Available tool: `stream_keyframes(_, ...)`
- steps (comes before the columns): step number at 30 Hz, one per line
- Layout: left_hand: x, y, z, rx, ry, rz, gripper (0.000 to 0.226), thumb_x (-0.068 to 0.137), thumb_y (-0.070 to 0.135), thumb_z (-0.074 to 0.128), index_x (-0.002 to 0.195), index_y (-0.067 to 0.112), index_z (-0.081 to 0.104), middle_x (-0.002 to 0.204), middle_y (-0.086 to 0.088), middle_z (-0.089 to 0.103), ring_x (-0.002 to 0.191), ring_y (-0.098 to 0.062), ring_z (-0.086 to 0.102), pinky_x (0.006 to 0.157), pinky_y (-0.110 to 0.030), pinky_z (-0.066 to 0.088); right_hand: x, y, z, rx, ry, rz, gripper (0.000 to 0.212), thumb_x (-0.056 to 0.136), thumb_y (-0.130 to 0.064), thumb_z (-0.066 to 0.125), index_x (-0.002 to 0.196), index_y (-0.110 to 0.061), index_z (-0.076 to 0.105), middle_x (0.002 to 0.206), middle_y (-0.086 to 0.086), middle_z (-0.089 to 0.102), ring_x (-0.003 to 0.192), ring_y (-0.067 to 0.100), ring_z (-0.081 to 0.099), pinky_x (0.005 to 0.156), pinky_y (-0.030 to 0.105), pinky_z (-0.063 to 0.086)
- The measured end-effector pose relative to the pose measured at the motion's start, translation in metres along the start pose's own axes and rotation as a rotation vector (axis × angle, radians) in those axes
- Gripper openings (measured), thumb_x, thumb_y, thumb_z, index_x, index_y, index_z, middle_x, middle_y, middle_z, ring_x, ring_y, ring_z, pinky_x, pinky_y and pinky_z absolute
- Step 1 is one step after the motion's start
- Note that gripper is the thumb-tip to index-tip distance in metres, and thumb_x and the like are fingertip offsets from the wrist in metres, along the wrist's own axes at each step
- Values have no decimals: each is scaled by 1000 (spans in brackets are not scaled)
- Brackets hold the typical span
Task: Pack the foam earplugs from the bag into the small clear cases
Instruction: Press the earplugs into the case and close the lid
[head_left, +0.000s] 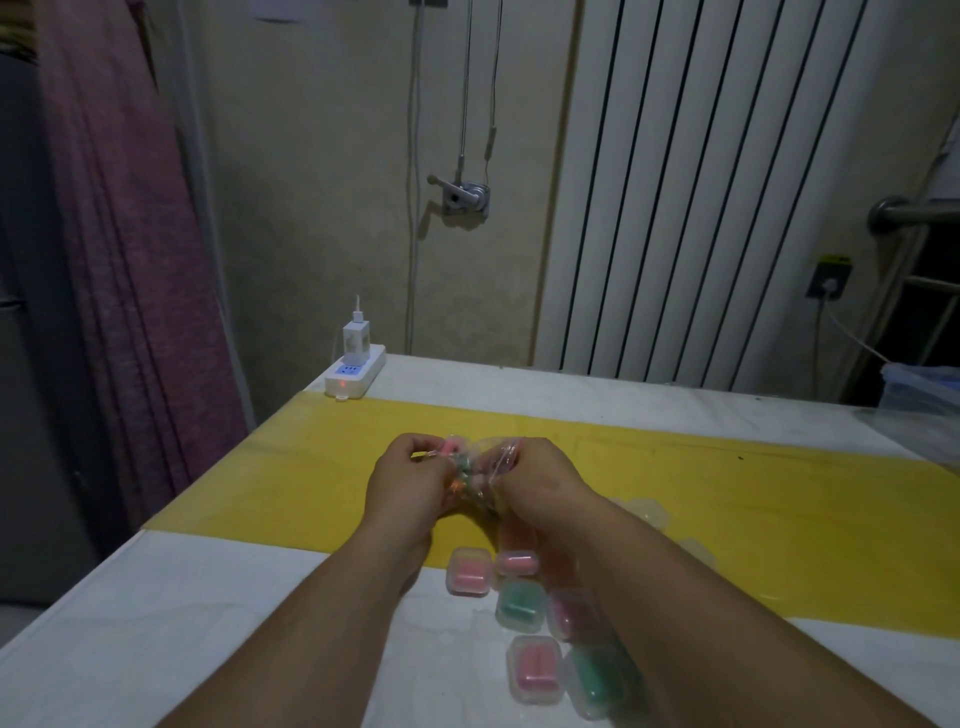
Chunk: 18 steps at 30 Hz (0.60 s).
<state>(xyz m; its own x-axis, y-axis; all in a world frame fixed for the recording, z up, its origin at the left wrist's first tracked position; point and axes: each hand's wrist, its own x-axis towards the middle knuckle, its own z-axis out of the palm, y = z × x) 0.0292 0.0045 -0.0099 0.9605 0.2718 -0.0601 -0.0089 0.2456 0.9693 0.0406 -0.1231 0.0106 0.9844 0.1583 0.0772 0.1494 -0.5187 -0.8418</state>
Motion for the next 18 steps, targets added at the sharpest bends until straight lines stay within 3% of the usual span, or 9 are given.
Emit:
stream_keyframes(2,-1,0,0,19,-3,8,22,83,-10,55,96,7,61,91,-22,70,69,-28,68,49,-26,52,0,2,2,-5,6,-8,19,82,-14,73,67,-25,69,65,-8,62,63,8,52,60,22,44)
stream_keyframes(4,-1,0,0,30,-3,14,26,82,-14,50,95,6,60,90,-22,70,67,-27,65,49,-26,53,0,2,3,-56,14,-2,8,84,-22,71,79,-18,75,67,-5,63,60,9,49,58,23,42)
stream_keyframes(6,0,0,0,22,-1,19,27,82,-15,49,95,6,59,90,-20,70,70,-27,66,53,-28,55,2,3,3,-157,12,11,20,89,-28,66,76,-13,72,67,0,60,57,13,45,53,25,37)
stream_keyframes(9,2,-2,-1,20,-2,38,24,83,-13,53,96,6,59,88,-20,70,70,-28,68,59,-34,57,4,3,4,-174,-6,-3,34,92,-22,62,57,-18,59,53,-3,52,49,8,41,46,21,35)
stream_keyframes(13,4,-5,-1,2,-2,64,9,89,2,65,94,7,58,88,-23,70,68,-28,66,62,-37,55,3,4,5,-2,-64,21,27,88,-5,62,66,-18,69,56,-13,59,58,7,49,55,22,44)
stream_keyframes(15,6,-6,-2,9,15,60,8,89,3,63,93,9,59,90,-23,69,69,-29,64,63,-38,52,0,3,2,58,-107,21,38,90,0,60,63,-28,61,44,-19,54,50,-1,44,47,10,37)
stream_keyframes(18,10,-7,-3,-14,13,27,11,87,0,62,89,10,57,91,-19,69,69,-28,62,58,-33,51,0,3,2,26,-122,30,36,91,-1,58,60,-20,58,54,-7,50,50,6,38,40,10,31)
